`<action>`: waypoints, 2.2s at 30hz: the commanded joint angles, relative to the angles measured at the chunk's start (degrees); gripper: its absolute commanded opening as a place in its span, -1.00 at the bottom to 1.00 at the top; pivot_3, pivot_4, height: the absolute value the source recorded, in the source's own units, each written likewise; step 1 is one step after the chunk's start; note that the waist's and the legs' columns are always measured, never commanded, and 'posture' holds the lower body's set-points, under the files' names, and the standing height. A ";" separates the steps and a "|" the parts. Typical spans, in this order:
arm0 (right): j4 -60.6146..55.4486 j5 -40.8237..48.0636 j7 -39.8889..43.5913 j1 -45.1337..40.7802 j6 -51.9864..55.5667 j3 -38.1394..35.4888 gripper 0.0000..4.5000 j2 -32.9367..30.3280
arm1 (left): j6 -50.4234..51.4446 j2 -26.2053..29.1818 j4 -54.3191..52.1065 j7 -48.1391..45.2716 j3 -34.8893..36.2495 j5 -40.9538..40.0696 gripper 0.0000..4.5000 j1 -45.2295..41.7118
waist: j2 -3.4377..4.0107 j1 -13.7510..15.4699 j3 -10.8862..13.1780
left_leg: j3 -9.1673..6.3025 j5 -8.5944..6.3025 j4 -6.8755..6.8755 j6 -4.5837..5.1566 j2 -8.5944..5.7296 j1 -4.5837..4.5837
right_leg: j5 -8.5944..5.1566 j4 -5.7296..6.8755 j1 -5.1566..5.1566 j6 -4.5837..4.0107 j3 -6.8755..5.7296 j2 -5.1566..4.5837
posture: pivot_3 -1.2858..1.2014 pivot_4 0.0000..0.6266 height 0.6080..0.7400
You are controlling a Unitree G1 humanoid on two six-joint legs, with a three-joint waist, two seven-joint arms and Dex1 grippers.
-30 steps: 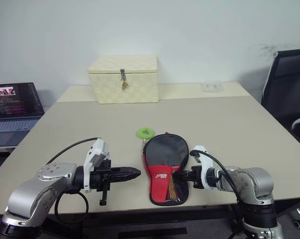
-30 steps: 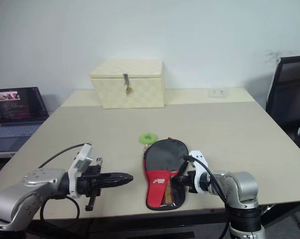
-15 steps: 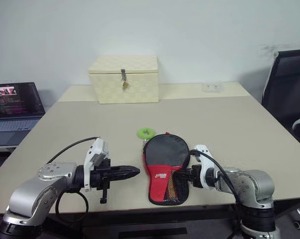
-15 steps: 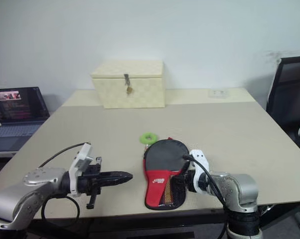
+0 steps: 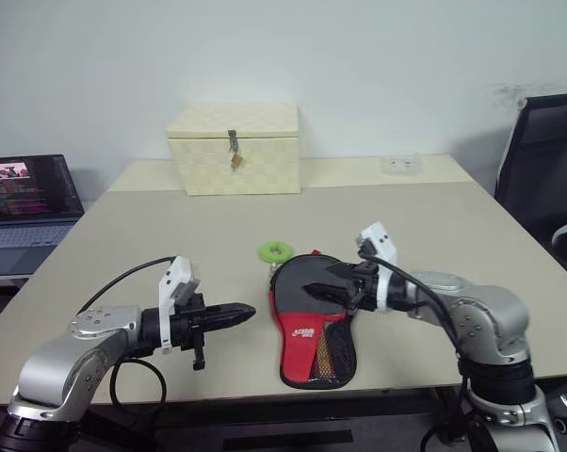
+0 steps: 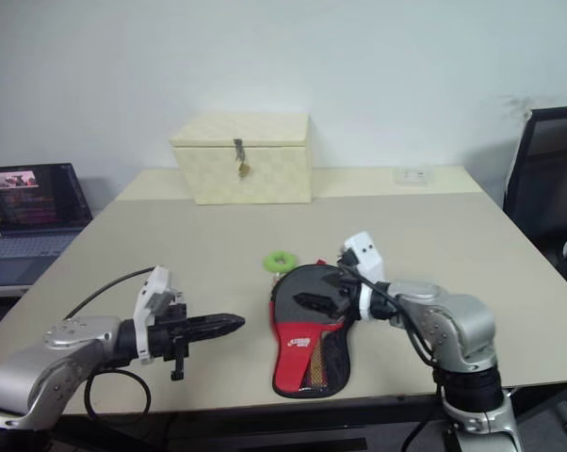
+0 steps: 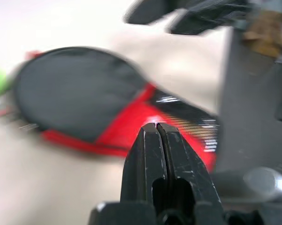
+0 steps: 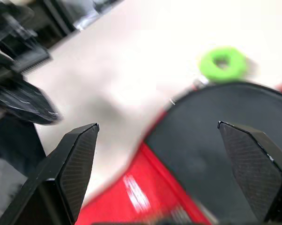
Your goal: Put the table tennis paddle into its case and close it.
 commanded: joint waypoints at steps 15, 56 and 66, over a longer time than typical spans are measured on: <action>6.68 -8.15 -0.70 6.07 -14.12 11.11 1.00 1.30 | -9.76 -12.10 22.92 16.92 -7.52 19.26 0.99 -18.87 | -0.05 1.81 -0.01 | -0.01 0.00 0.04 -0.01 -0.09 -0.13 | 0.33 -0.32 0.05 0.01 -0.05 -0.12 | 0.03 -0.52 1.00; 6.36 -11.90 -10.15 5.60 -15.42 11.82 1.00 4.06 | -29.87 -31.61 91.72 29.49 -6.37 40.80 -0.98 -54.71 | -0.16 1.69 -0.02 | 0.08 0.01 1.11 -0.01 -0.32 -0.89 | 0.56 0.57 -0.68 0.42 -0.16 0.01 | 0.03 -0.52 1.00; 24.52 -18.82 -10.58 1.48 -22.86 13.42 1.00 6.40 | -29.98 -32.08 91.76 30.49 -6.13 42.31 -0.98 -55.07 | -0.25 1.44 -0.10 | 0.08 0.02 1.15 -0.01 -0.30 -0.84 | 0.69 0.58 -0.62 0.36 -0.14 -0.01 | 0.03 -0.52 1.00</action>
